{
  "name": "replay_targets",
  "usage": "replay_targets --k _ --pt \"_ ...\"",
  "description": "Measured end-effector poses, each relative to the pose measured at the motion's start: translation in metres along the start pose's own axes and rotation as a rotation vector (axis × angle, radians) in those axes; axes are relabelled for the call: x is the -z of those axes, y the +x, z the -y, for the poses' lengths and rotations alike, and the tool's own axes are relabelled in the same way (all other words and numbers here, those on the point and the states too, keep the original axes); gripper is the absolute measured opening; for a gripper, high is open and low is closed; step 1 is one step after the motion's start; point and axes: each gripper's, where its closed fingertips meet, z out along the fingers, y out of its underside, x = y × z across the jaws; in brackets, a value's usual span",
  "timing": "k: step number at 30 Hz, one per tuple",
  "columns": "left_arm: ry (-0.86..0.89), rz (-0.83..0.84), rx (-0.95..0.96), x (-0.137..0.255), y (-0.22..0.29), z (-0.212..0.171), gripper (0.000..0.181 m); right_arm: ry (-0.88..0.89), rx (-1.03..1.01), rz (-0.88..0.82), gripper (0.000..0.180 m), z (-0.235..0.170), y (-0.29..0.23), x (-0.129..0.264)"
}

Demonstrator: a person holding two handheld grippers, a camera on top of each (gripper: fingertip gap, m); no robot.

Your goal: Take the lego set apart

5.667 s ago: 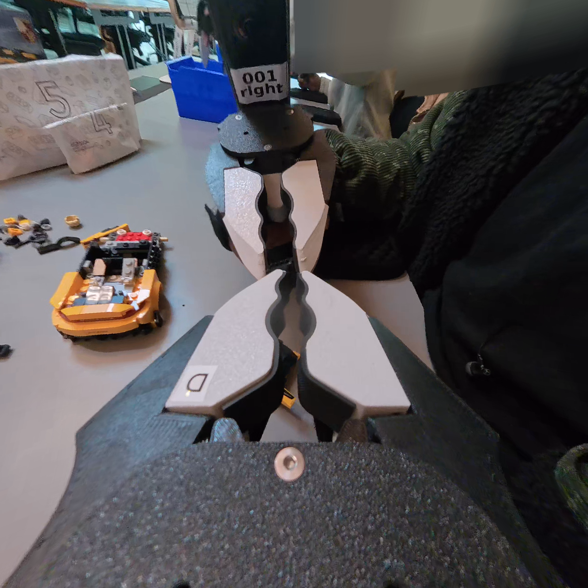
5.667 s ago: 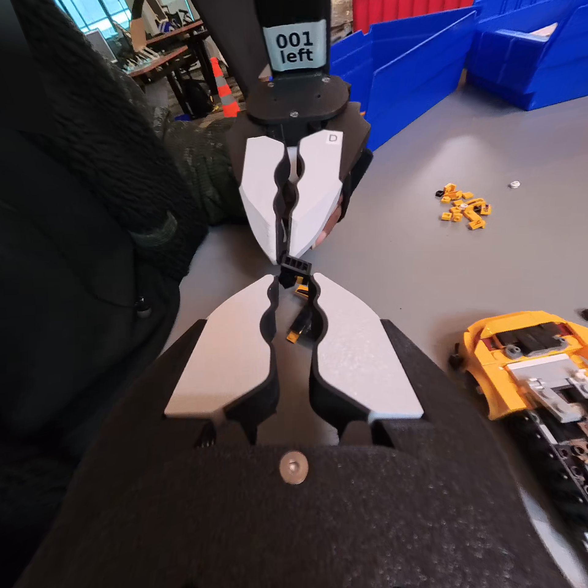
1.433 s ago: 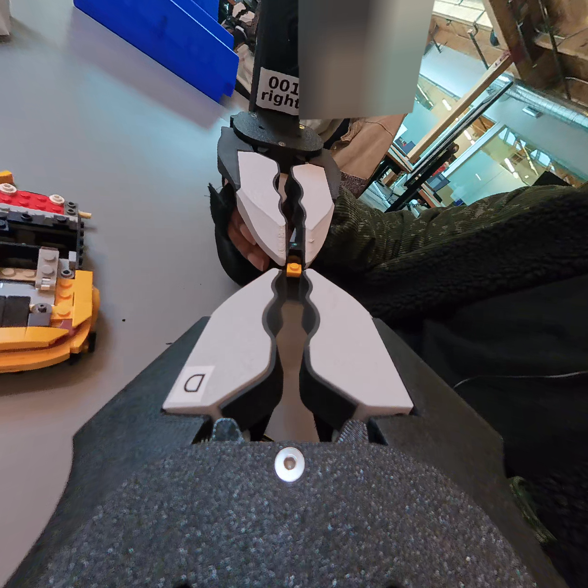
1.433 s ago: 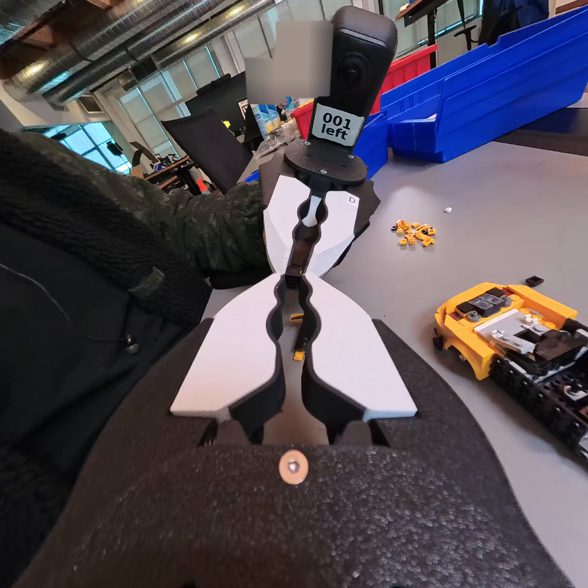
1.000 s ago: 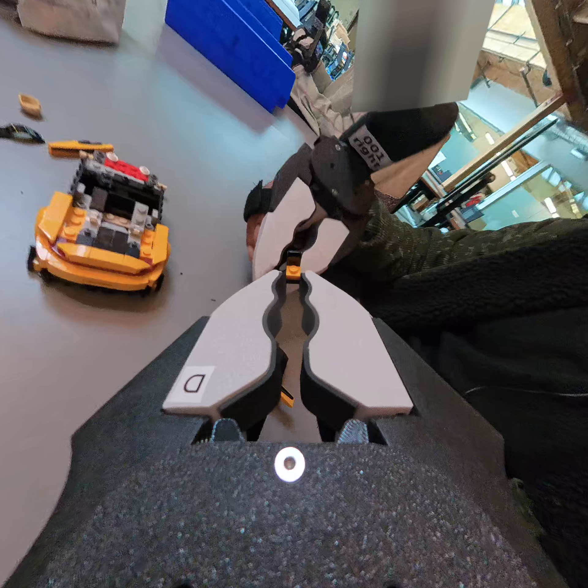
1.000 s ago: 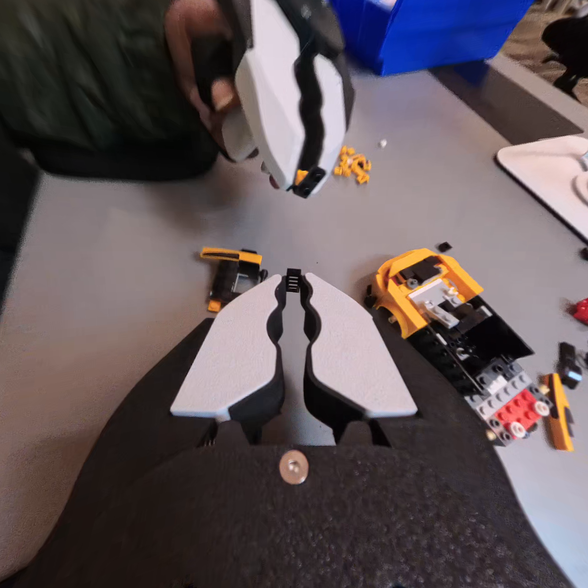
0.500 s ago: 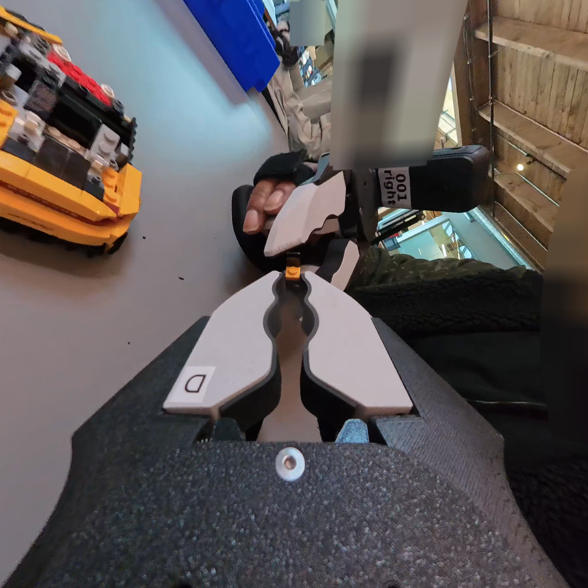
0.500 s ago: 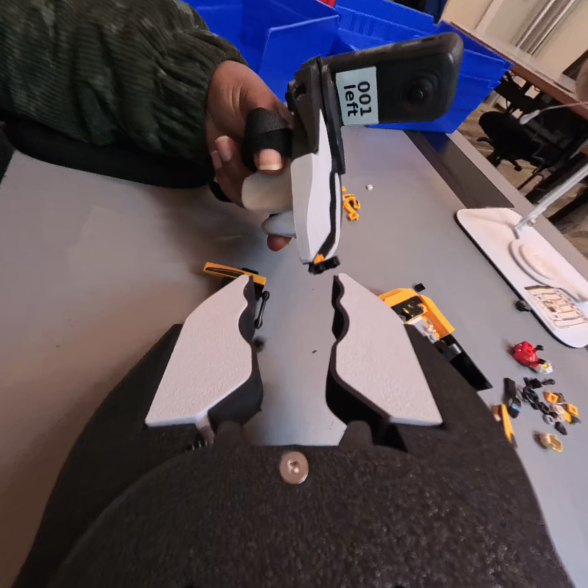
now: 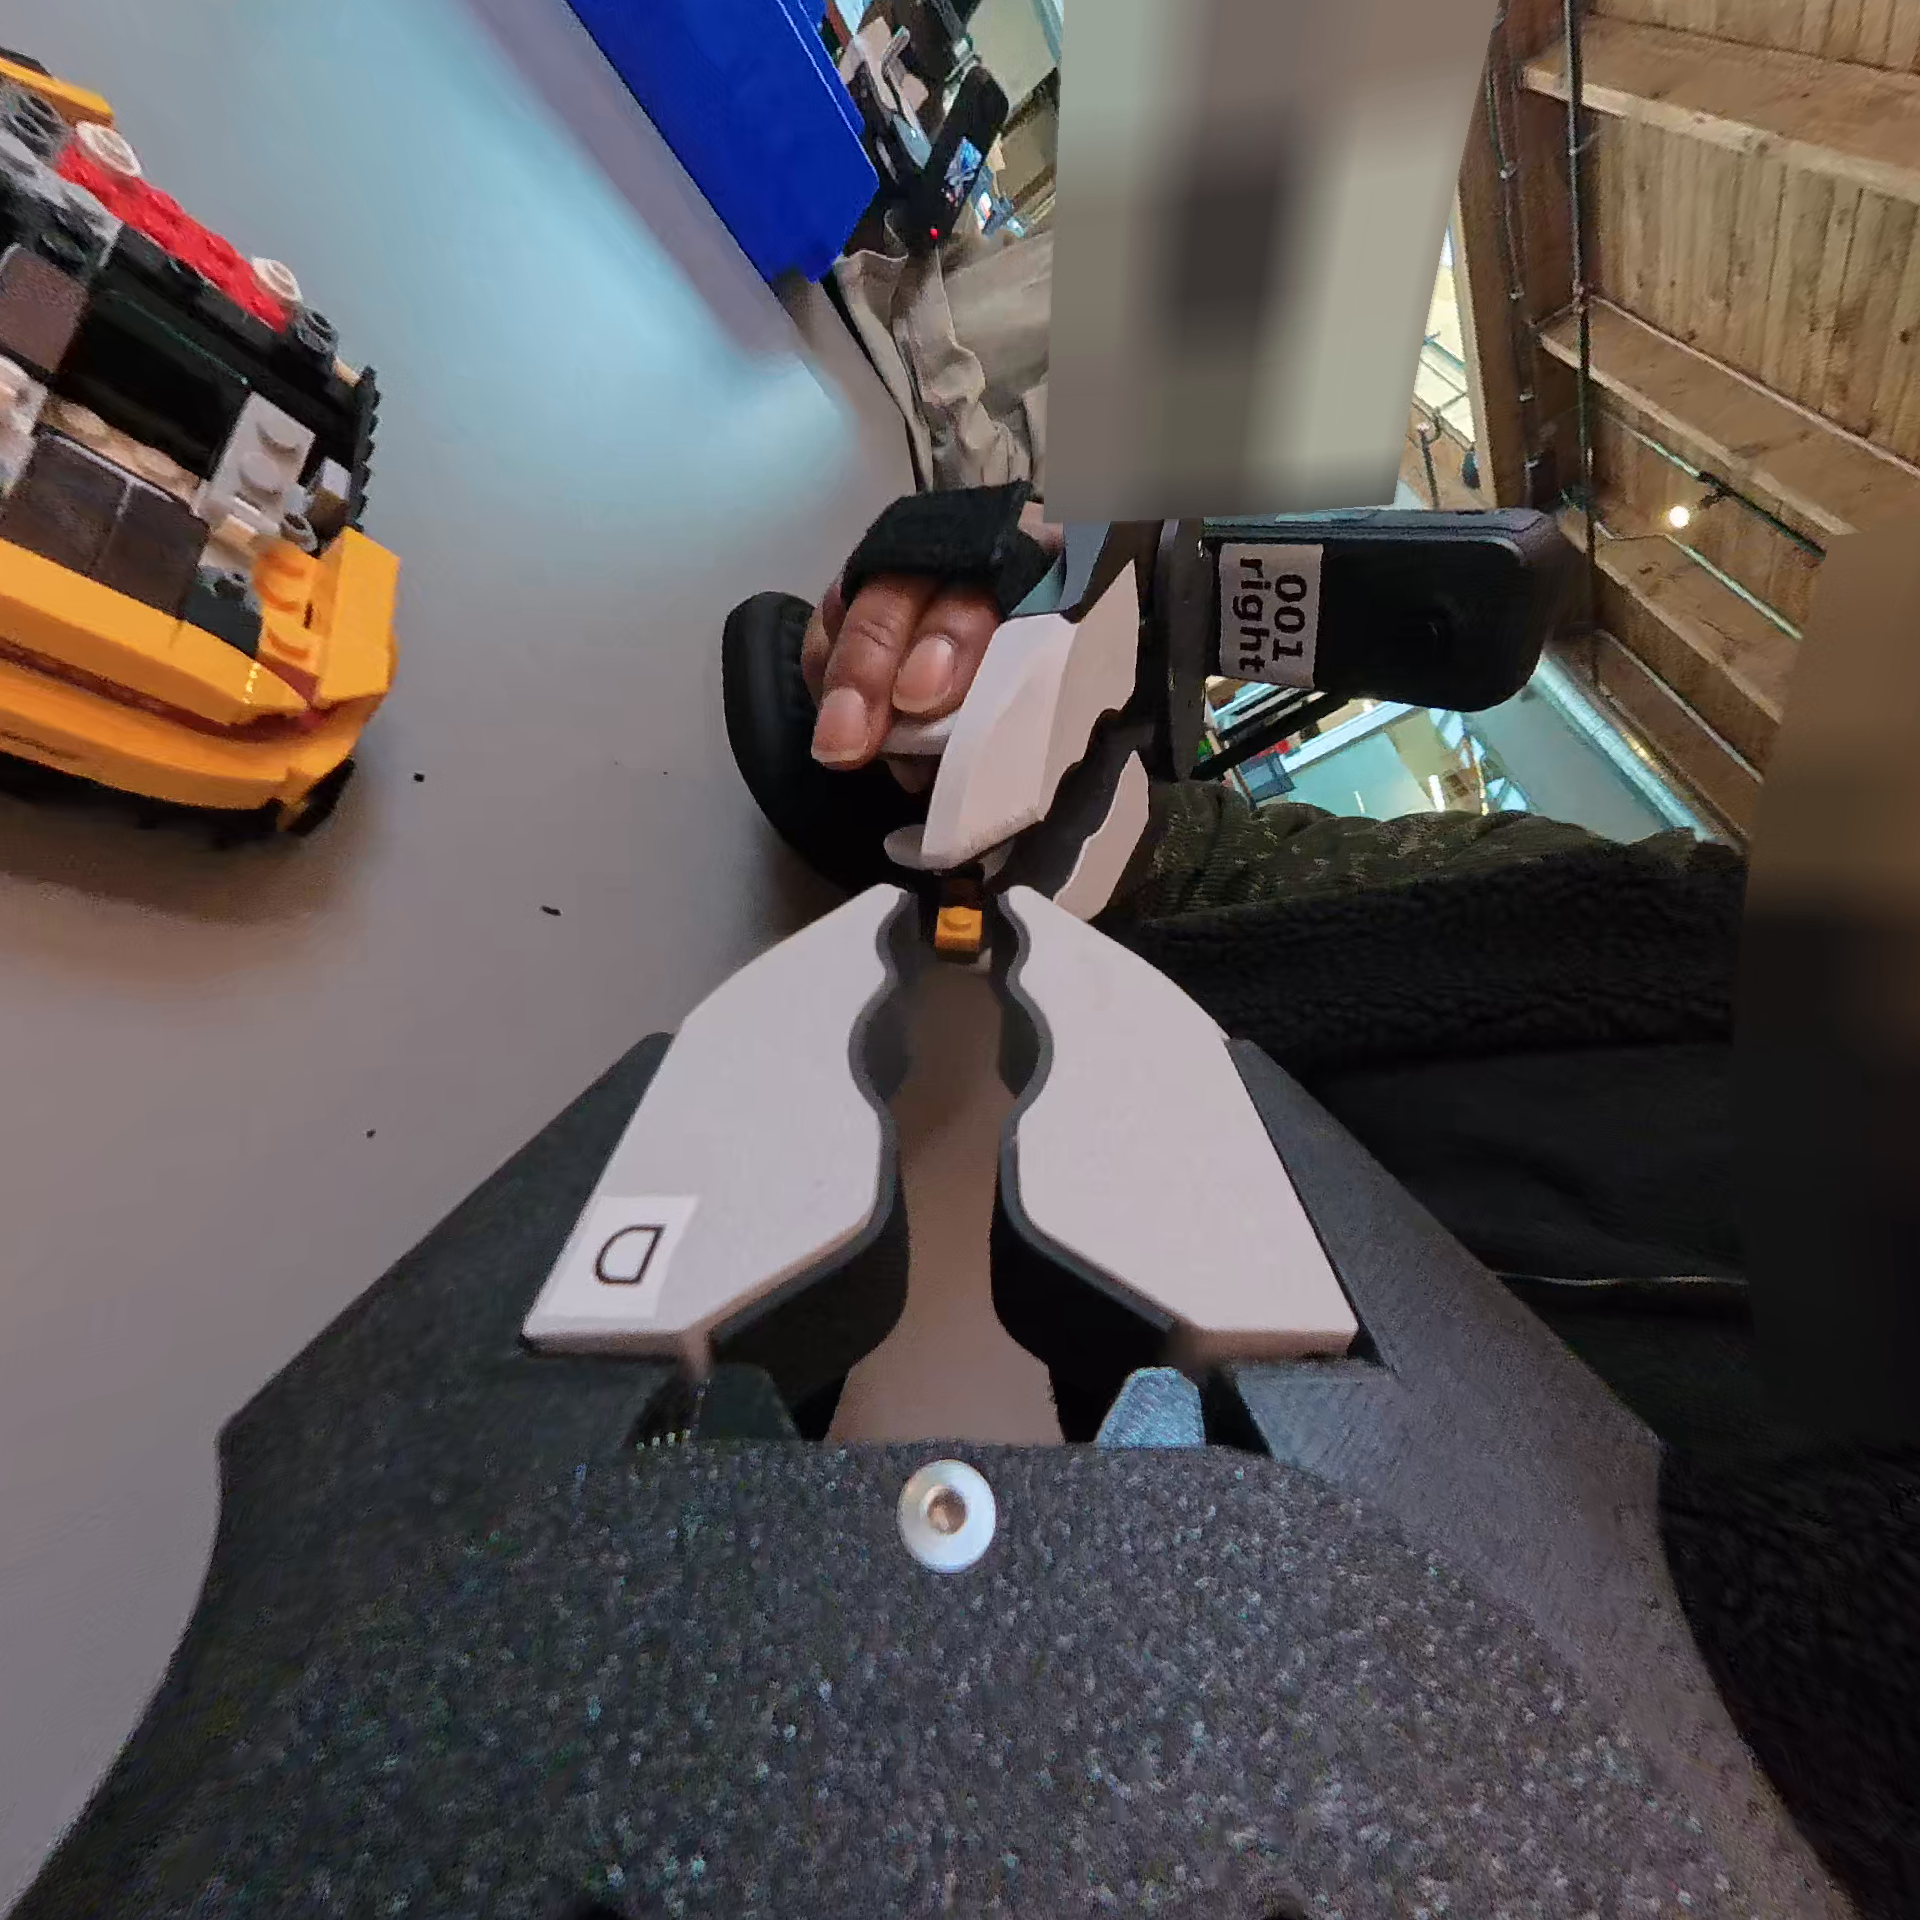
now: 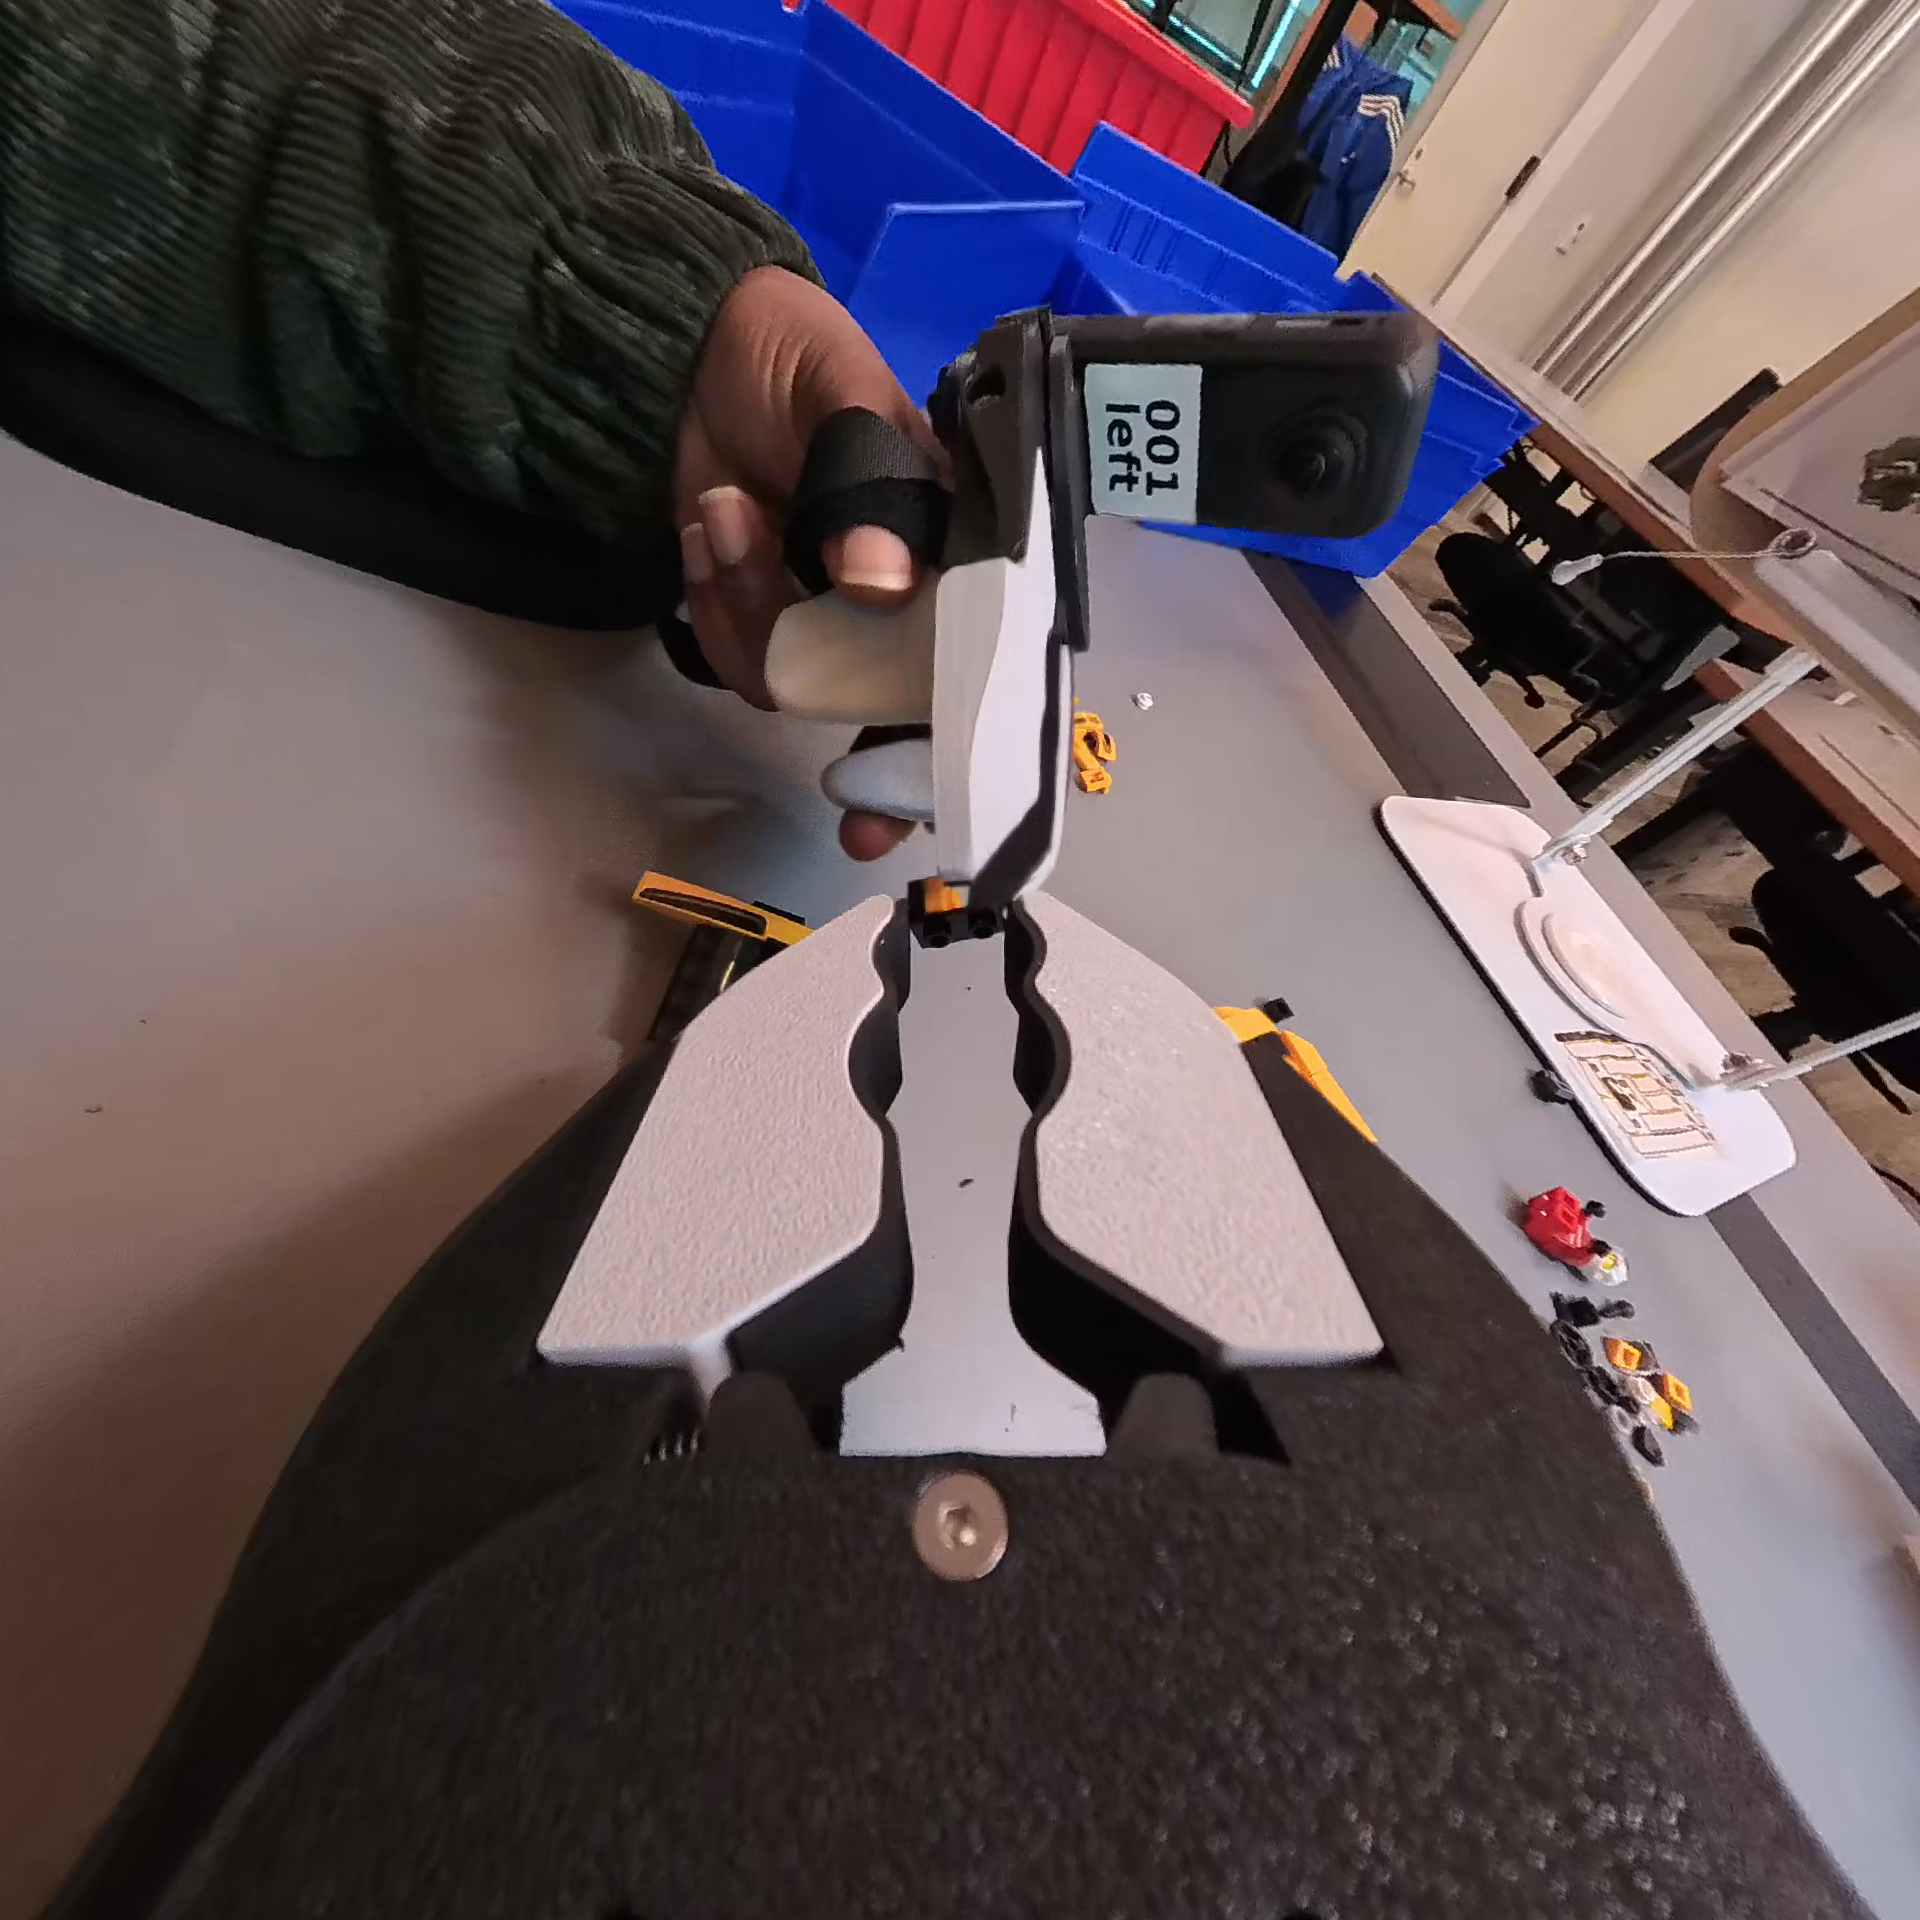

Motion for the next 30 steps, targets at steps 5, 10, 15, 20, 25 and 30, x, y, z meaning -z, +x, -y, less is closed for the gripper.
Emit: replay_targets --k 5,10,15,20,25,30 --pt "-0.055 0.004 -0.018 -0.005 0.001 -0.009 0.008 -0.001 0.004 0.020 0.017 0.000 -0.004 -0.001" --pt "-0.049 0.012 -0.044 -0.007 0.005 -0.006 0.008 -0.002 0.021 0.017 0.016 0.003 -0.003 0.002" --pt "0.017 -0.016 -0.008 -0.006 0.006 0.002 0.008 -0.023 0.058 -0.049 0.016 0.004 0.004 0.004" --pt "0.156 -0.058 0.038 -0.007 0.013 0.020 0.008 -0.025 0.064 -0.157 0.016 0.011 0.018 0.011" --pt "0.383 0.080 -0.008 0.036 -0.001 0.050 0.009 -0.049 0.149 -0.181 0.016 0.014 0.003 0.010" --pt "0.135 0.378 -0.215 0.027 -0.025 0.019 0.008 -0.052 0.062 -0.123 0.016 0.003 0.006 0.006"
